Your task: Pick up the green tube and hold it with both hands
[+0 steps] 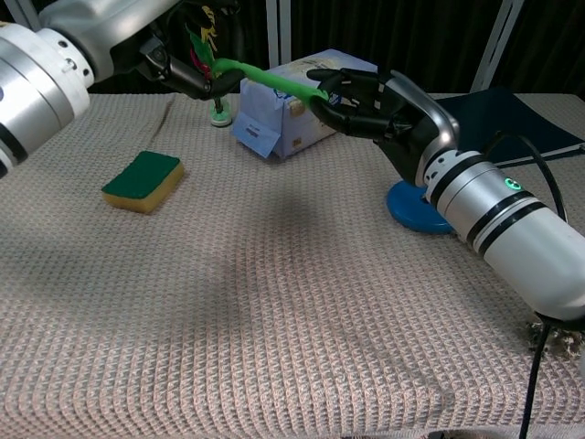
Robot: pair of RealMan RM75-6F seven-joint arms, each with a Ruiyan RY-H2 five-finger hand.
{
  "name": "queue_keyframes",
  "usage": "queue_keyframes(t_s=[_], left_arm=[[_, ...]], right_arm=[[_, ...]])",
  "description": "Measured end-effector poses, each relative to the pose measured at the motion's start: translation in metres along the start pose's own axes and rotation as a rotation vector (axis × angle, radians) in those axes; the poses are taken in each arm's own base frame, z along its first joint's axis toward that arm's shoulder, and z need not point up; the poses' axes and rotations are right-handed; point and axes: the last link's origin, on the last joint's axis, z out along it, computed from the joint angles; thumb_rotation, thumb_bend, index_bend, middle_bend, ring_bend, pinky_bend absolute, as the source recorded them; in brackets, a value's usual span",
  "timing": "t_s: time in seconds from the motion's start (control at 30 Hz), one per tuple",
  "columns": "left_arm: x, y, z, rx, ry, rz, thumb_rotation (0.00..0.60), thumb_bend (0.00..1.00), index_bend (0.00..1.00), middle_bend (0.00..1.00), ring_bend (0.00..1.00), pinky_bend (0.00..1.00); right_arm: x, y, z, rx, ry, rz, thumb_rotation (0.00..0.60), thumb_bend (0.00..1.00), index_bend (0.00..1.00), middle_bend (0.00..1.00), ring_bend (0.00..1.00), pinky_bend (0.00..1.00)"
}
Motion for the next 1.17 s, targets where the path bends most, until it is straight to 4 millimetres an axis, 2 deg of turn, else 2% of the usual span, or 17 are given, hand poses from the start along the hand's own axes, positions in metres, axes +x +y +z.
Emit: queue_keyframes(t_s=[0.57, 1.03, 1.17], left_arm=[[-0.002, -0.008, -0.004, 0.005, -0.010, -0.048, 0.600, 0.39, 0.60, 0.36, 0.22, 0.24], [0.008, -0.035, -0.023, 0.078, 0.022, -0.063, 0.600, 0.39, 0.60, 0.36, 0.22, 0.24], [0.010, -0.042, -0.028, 0.097, 0.023, -0.064, 0.600, 0.39, 0.60, 0.36, 0.22, 0.24]], right_arm=[[0.017, -0.012, -0.010, -0.011, 0.023, -0.073, 0.600, 0.38, 0.61, 0.11, 0.00, 0.00], [0.052, -0.022, -0.027, 0.011, 0.114, -0.117, 0.600, 0.38, 0.61, 0.11, 0.00, 0.00], [0.057, -0.024, -0.030, 0.015, 0.128, -0.116, 0.600, 0.38, 0.61, 0.11, 0.00, 0.00]])
